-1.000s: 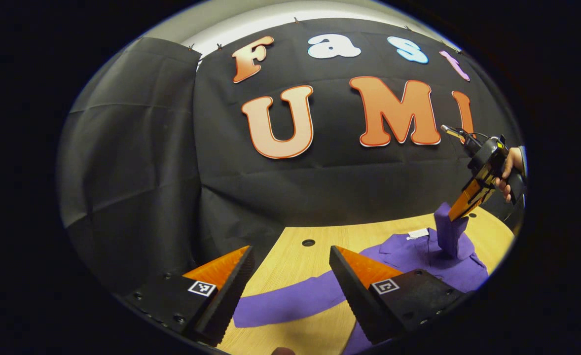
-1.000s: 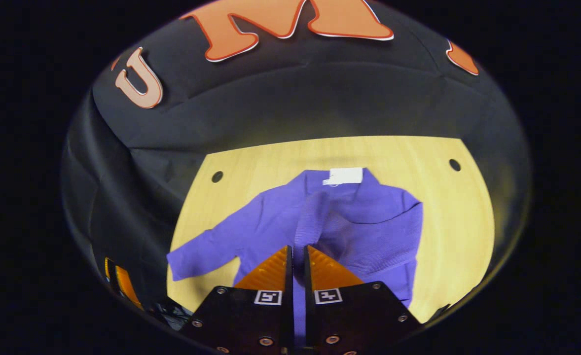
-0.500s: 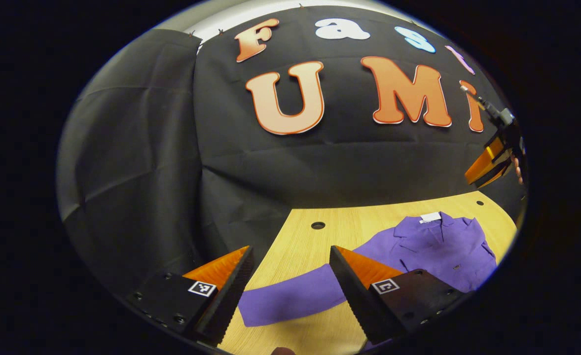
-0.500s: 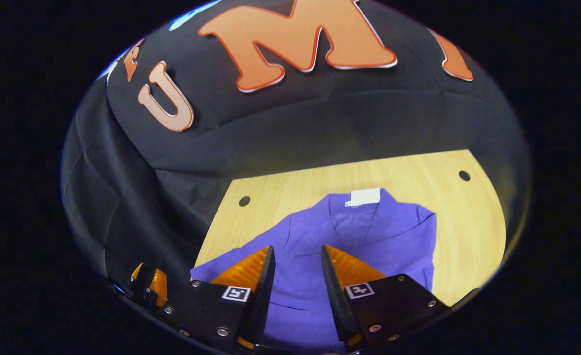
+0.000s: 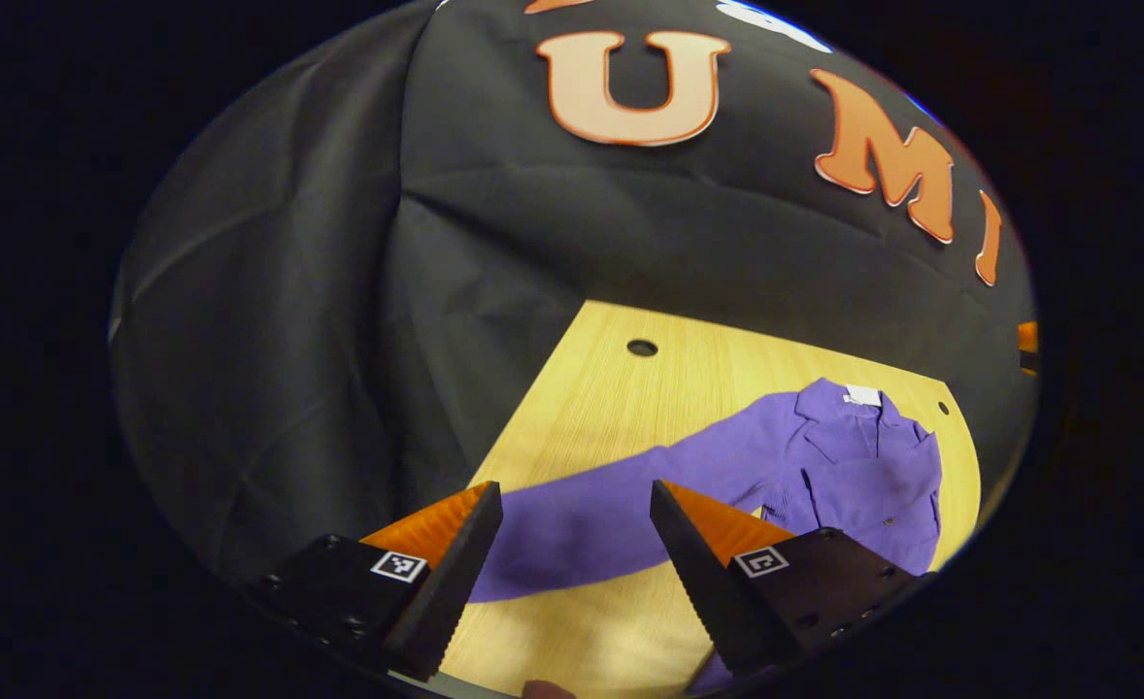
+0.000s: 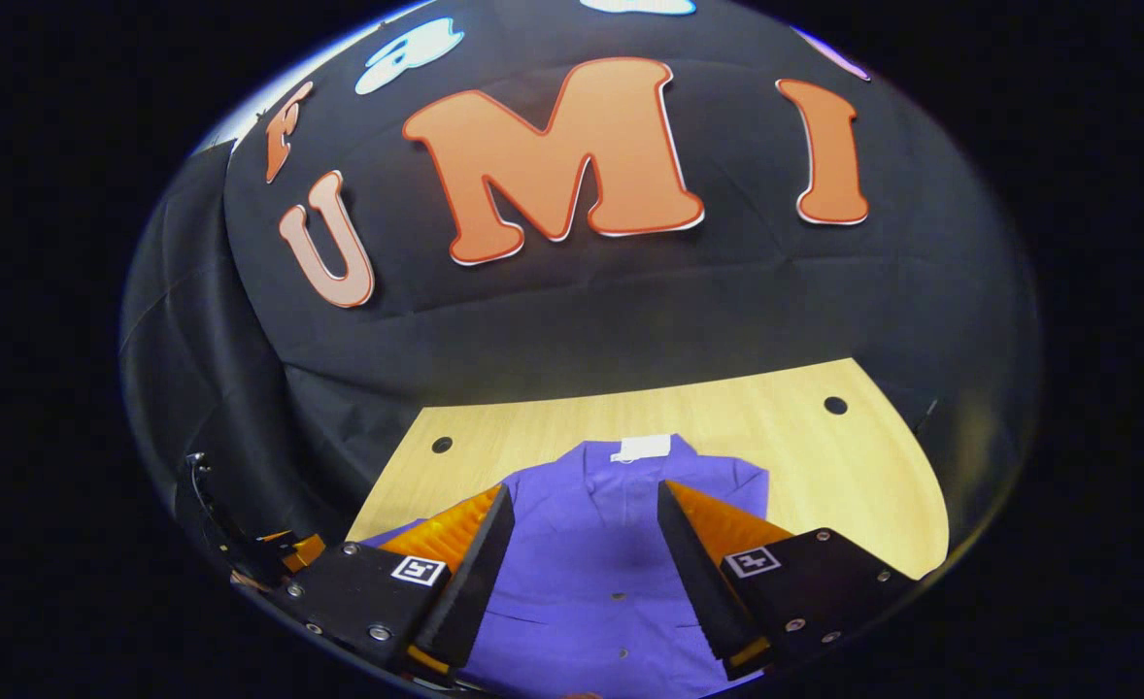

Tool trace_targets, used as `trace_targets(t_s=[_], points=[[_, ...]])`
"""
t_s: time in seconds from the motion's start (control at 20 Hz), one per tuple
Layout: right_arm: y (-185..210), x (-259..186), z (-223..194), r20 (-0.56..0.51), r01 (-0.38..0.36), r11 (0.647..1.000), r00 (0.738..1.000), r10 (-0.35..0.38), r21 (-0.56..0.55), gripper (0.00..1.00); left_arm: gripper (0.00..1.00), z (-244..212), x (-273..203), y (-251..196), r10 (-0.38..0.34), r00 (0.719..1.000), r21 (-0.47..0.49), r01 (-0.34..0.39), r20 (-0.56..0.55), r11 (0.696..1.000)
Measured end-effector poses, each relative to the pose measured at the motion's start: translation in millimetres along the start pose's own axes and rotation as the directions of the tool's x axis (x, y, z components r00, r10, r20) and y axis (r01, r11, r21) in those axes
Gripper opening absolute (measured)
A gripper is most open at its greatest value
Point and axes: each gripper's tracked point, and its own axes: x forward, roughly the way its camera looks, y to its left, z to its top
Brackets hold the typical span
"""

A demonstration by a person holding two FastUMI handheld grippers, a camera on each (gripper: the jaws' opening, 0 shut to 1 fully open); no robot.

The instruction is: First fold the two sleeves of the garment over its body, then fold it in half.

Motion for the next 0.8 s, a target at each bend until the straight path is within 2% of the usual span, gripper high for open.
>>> trace_targets(t_s=[0.2, 0.3, 0.45, 0.8], points=[[-33, -31, 14, 0.085, 0.035, 0.998, 0.996, -0.031, -0.044, 0.94, 0.99, -31, 25, 7, -0.017, 0.984, -0.137, -0.008, -0.178, 0.991], [-47, -44, 24, 0.137, 0.046, 0.997, 0.99, -0.038, -0.057, 0.94, 0.98, -45, 36, 17, -0.011, 0.969, -0.16, -0.029, -0.245, 0.987], [-65, -67, 20, 0.169, 0.057, 0.997, 0.984, -0.047, -0.058, 0.94, 0.98, -67, 50, 25, -0.001, 0.937, -0.188, -0.069, -0.349, 0.98], [-99, -101, -2, 0.18, 0.099, 0.992, 0.98, -0.084, -0.073, 0.95, 0.98, -118, 79, 40, -0.033, 0.842, -0.24, -0.115, -0.538, 0.964]])
